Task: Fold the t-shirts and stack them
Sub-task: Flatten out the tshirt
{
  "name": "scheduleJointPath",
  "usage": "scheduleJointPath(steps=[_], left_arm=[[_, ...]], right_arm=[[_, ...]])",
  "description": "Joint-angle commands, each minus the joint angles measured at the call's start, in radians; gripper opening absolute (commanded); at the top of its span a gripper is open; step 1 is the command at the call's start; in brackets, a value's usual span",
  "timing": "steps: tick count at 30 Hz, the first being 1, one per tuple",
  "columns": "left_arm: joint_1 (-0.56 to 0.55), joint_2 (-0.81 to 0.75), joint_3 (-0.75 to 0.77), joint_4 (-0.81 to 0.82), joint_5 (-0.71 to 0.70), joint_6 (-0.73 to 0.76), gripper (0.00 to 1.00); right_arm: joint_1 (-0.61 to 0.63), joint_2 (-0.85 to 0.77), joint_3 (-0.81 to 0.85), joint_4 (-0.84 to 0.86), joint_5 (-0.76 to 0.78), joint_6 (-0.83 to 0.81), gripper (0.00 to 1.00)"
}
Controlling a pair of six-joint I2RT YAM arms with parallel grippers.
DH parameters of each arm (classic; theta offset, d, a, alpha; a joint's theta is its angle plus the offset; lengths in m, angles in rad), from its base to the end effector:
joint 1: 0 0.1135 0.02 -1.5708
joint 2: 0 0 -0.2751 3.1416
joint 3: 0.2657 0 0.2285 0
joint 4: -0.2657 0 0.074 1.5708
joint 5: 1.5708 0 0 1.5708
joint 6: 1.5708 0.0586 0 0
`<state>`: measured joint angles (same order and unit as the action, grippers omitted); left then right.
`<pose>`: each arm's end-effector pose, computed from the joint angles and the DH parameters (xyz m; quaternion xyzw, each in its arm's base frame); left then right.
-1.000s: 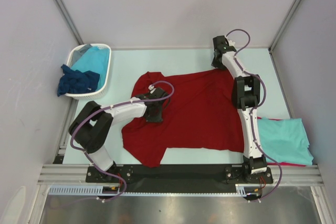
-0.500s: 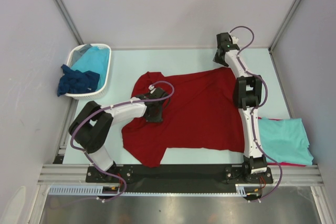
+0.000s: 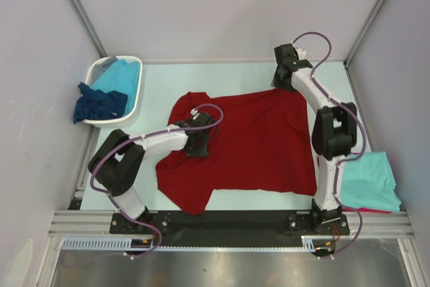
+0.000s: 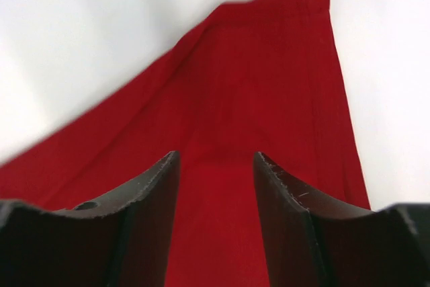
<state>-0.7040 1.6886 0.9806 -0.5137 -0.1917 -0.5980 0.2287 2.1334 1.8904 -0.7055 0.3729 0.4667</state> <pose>0.2388 -0.1882 0.1653 0.0353 0.9798 -0.0298 0.1946 0.4627 0.0858 0.2469 0.1674 0.9221 -0.0634 0.3430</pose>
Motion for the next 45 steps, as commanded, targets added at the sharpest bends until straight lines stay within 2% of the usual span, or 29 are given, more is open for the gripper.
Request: scheduleJointPath(steps=[1,3,4,6,12,16,20,29,40,45], left_arm=[[-0.012,0.017,0.01,-0.013,0.055,-0.009,0.35],[-0.012,0.019,0.012,-0.012,0.058,-0.009,0.35],[-0.012,0.019,0.01,-0.011,0.058,-0.011,0.35],[-0.012,0.014,0.009,-0.011,0.052,-0.01,0.35],[-0.012,0.01,0.033,-0.029,0.035,-0.016,0.35],[-0.012,-0.012,0.087,-0.051,0.003,-0.025,0.38],[-0.012,-0.033,0.161,-0.098,-0.051,-0.011,0.4],[-0.012,-0.006,0.257,-0.146,-0.095,-0.005,0.41],[-0.008,0.069,0.337,-0.158,-0.111,-0.005,0.42],[0.004,0.106,0.398,-0.161,-0.111,0.007,0.42]], right_arm=[[0.046,-0.233,-0.155,0.012,0.052,0.009,0.5],[0.054,-0.286,-0.215,-0.003,0.067,0.024,0.33],[0.054,-0.306,-0.293,0.012,0.067,0.024,0.2],[0.054,-0.34,-0.359,0.038,0.073,0.023,0.12],[0.063,-0.349,-0.462,0.06,0.055,0.047,0.12],[0.096,-0.348,-0.511,0.055,0.04,0.075,0.24],[0.152,-0.366,-0.57,0.078,0.034,0.087,0.28],[0.212,-0.342,-0.698,0.132,-0.008,0.127,0.28],[0.212,-0.388,-0.836,0.167,-0.031,0.135,0.29],[0.21,-0.391,-0.875,0.189,-0.04,0.135,0.25]])
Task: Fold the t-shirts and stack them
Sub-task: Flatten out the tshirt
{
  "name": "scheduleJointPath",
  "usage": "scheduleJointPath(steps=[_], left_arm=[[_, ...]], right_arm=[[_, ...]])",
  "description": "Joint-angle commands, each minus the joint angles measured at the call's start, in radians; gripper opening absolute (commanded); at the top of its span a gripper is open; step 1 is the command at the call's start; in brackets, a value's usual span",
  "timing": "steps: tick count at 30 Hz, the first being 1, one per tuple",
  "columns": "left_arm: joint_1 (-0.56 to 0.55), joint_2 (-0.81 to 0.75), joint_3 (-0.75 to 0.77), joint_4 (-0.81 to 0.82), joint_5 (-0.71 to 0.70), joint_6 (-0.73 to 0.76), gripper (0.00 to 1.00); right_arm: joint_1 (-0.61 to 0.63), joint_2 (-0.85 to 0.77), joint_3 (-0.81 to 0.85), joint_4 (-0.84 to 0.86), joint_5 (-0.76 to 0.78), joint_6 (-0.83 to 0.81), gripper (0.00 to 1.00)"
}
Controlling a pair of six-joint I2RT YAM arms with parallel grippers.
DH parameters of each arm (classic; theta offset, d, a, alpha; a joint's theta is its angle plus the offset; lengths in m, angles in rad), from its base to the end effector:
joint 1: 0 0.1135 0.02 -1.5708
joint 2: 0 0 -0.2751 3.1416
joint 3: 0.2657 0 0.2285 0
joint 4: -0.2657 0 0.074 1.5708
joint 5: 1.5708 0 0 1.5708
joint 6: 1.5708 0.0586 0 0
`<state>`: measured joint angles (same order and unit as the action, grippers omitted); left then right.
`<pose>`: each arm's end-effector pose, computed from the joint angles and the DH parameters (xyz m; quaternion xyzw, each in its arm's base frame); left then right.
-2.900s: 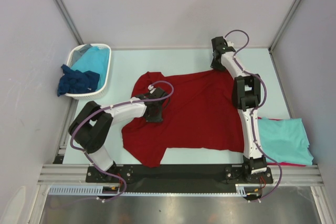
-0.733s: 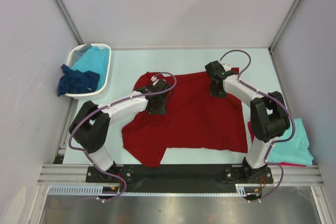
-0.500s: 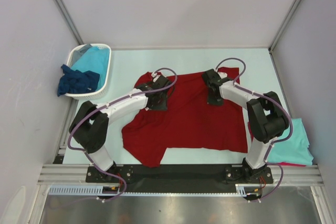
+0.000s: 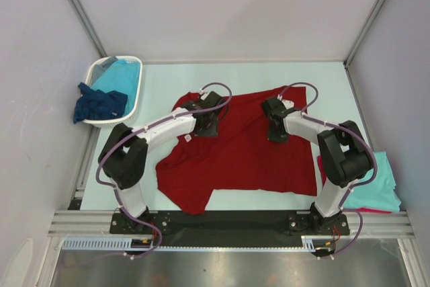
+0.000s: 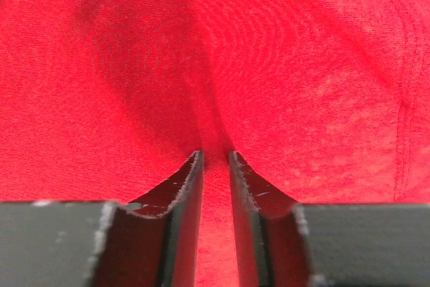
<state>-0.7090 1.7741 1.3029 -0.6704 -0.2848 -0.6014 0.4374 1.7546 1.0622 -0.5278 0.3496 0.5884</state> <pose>0.2790 -0.2176 0.2179 0.0218 0.9674 -0.0185 0.2516 0.3007 0.1185 0.1682 0.1034 0.9646 -0.0649 0.2337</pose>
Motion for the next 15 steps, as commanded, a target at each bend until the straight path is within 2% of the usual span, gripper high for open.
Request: scheduleJointPath(steps=[1,3,5,15], left_arm=[[0.02,0.028,0.085,-0.006,-0.016,0.009,0.42],[0.039,0.057,0.116,-0.009,-0.001,0.008,0.42],[0.072,0.083,0.143,-0.011,0.003,0.006,0.42],[0.207,0.229,0.26,-0.035,0.015,0.018,0.41]], right_arm=[[0.001,-0.01,-0.053,0.018,-0.02,0.014,0.22],[0.003,-0.012,-0.079,0.029,-0.032,0.016,0.14],[0.001,-0.009,-0.094,0.038,-0.035,0.014,0.12],[-0.002,0.0,-0.097,0.057,-0.049,-0.004,0.11]])
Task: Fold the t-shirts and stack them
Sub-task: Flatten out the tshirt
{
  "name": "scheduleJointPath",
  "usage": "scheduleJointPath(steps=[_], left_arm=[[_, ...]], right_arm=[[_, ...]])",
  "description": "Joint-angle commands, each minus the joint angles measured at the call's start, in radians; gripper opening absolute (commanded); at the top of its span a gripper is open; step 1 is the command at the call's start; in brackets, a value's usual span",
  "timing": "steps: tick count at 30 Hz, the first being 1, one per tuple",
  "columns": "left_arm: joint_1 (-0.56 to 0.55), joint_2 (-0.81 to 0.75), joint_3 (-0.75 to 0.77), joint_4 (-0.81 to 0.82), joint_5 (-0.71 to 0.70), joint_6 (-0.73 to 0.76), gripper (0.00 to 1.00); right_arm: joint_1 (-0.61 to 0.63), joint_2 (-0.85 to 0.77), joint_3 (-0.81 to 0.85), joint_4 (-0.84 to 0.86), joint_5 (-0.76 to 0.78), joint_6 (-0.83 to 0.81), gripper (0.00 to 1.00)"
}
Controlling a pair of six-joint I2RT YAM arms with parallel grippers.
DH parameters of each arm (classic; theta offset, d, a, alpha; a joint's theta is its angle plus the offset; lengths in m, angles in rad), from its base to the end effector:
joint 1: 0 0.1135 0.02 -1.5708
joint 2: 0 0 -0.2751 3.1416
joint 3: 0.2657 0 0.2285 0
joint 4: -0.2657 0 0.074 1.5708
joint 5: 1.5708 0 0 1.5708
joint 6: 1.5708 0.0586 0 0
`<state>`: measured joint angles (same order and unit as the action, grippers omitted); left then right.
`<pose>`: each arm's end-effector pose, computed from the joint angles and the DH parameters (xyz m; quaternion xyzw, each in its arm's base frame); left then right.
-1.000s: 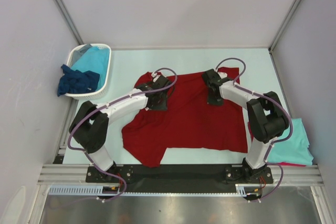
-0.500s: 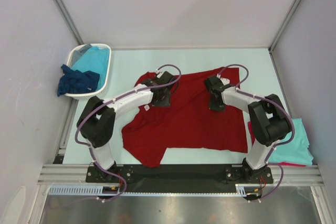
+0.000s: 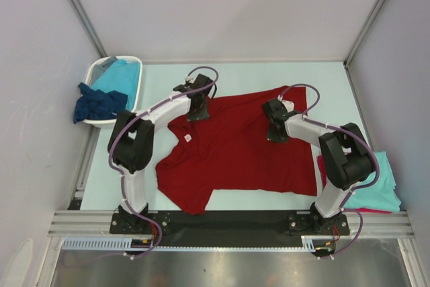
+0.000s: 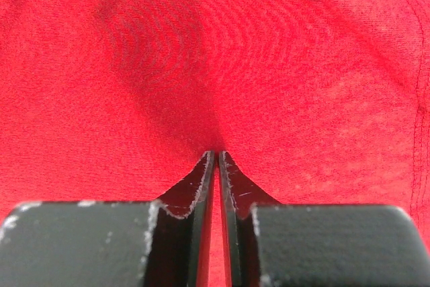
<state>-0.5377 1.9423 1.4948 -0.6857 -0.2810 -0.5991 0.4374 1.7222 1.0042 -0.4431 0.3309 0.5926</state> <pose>0.3517 -0.1908 0.2105 -0.0600 0.9652 -0.0005 0.2547 0.2966 0.1177 0.1669 0.1083 0.9602 -0.0415 0.2540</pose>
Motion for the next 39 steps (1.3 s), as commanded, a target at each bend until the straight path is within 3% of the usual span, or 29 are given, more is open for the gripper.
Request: scheduleJointPath(steps=[1,7,20,39], left_arm=[[0.038,0.069,0.076,-0.021,0.014,0.015,0.41],[0.036,0.121,0.09,0.002,0.02,0.016,0.41],[0.038,0.201,0.288,-0.047,0.0,0.05,0.43],[0.047,0.305,0.352,-0.052,0.005,0.041,0.42]], right_arm=[[-0.002,0.034,-0.039,-0.028,-0.032,-0.01,0.11],[-0.014,0.036,-0.038,-0.026,-0.039,-0.017,0.12],[-0.022,0.06,-0.036,-0.017,-0.052,-0.019,0.12],[-0.022,0.048,-0.044,-0.026,-0.047,-0.024,0.12]])
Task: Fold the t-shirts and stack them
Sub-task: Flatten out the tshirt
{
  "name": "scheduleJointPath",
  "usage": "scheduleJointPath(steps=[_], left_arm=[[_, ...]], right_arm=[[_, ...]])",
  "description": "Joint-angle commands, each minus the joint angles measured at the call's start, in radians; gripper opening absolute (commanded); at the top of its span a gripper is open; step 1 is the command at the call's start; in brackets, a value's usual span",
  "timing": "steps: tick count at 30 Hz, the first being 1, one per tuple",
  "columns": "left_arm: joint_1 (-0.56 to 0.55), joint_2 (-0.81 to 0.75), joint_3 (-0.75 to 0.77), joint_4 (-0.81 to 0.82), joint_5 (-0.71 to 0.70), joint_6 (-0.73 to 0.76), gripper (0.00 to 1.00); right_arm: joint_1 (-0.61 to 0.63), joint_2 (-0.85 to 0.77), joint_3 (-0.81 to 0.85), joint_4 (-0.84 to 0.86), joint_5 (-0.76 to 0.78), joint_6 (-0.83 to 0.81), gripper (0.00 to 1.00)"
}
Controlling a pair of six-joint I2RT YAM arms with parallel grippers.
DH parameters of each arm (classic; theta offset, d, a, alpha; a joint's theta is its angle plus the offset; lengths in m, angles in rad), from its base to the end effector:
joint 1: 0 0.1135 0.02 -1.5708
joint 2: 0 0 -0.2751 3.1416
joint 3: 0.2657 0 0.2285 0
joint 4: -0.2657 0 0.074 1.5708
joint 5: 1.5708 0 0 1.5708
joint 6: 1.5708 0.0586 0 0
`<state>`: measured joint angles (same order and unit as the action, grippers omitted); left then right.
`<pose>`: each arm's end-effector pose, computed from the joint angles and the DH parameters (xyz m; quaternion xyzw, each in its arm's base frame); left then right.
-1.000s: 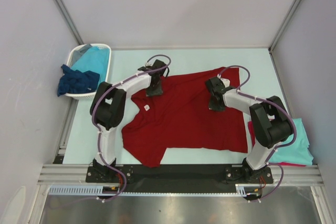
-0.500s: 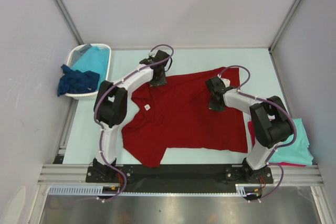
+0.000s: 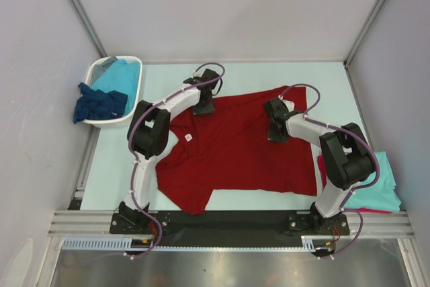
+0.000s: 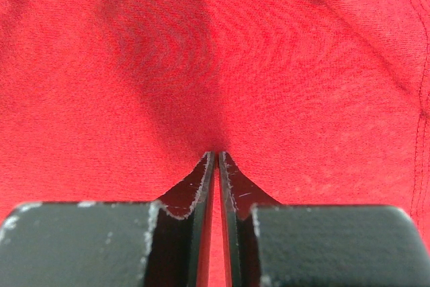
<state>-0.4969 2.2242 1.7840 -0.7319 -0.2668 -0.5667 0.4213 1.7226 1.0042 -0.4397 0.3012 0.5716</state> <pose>0.4143 -0.2071 0.1720 -0.0602 0.9700 0.0128 0.2353 0.2984 0.1147 0.1664 0.1033 0.9627 -0.0326 0.2481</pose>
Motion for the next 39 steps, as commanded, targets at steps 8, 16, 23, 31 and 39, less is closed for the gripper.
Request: scheduleJointPath(steps=[8,16,23,31,39], left_arm=[[0.011,0.029,0.075,-0.003,-0.017,0.008,0.09],[0.031,0.002,0.075,-0.004,-0.032,0.01,0.0],[0.075,-0.001,0.123,-0.011,-0.031,0.01,0.0],[0.124,0.081,0.383,-0.087,-0.015,0.016,0.0],[0.181,0.161,0.525,-0.115,0.024,0.014,0.0]], right_arm=[[-0.01,0.04,-0.045,-0.034,-0.011,-0.001,0.12],[-0.009,0.049,-0.049,-0.028,-0.01,0.001,0.11],[-0.01,0.054,-0.052,-0.028,-0.007,0.001,0.02],[-0.01,0.057,-0.053,-0.028,-0.011,0.002,0.0],[-0.009,0.051,-0.053,-0.033,-0.016,0.005,0.0]])
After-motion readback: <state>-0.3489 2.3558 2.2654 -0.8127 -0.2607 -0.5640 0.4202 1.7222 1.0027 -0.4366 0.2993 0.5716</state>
